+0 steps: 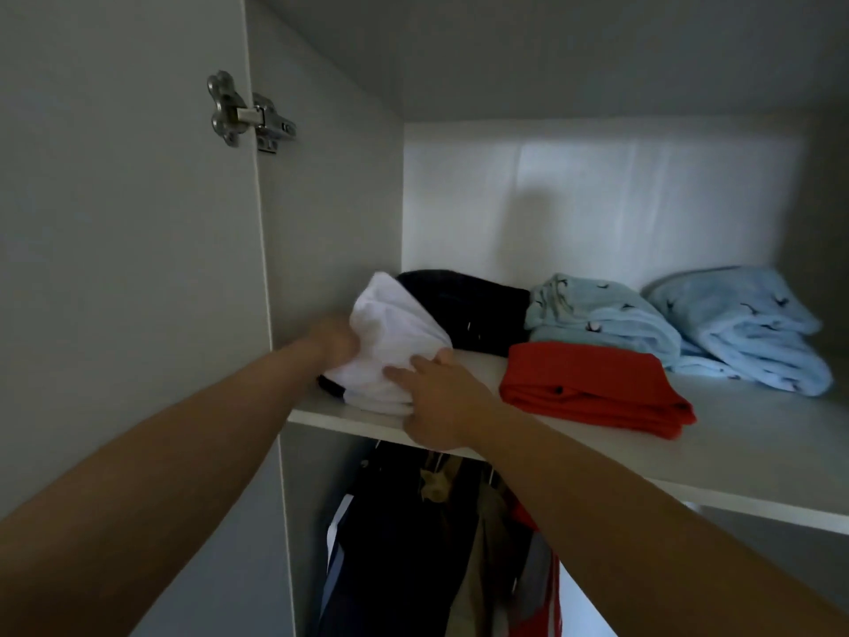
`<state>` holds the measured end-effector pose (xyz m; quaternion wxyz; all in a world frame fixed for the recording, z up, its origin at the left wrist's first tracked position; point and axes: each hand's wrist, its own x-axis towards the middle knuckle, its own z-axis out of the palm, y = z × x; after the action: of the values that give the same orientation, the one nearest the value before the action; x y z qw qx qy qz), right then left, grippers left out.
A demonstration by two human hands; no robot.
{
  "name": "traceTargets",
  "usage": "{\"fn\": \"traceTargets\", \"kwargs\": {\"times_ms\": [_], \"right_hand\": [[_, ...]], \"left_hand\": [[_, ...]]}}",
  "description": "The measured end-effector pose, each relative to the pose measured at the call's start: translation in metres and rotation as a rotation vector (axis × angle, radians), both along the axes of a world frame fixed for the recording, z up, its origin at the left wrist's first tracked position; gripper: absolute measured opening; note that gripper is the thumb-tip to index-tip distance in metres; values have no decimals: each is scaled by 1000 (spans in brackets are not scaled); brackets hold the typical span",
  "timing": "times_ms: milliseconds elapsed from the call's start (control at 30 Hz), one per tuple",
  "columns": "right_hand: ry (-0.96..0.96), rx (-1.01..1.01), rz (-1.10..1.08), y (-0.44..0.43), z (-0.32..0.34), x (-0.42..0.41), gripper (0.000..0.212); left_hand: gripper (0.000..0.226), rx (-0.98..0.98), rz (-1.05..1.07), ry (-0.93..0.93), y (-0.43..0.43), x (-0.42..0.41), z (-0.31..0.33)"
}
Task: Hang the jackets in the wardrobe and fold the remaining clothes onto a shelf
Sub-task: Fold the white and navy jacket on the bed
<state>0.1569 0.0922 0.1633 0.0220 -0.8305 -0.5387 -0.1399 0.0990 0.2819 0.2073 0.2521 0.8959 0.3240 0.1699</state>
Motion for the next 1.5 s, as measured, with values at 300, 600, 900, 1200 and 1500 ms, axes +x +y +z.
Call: {"fn": "traceTargets", "kwargs": {"times_ms": [300,600,900,1200,1500], "right_hand": [[174,182,-33,14,20,42,32],[-112,-137,67,35,-16,37,54],[459,170,50,25,-15,43,54],[776,553,-382,12,13,95,27],[1627,584,-684,56,32,123,41]], "left_hand": [[55,232,-243,20,-24,48,26],[60,43,-153,297,18,54,-12],[59,303,-46,325,7,52,-12],[61,416,-95,93,-67,36,-21],[93,614,-131,261,-79,24,-50]]}}
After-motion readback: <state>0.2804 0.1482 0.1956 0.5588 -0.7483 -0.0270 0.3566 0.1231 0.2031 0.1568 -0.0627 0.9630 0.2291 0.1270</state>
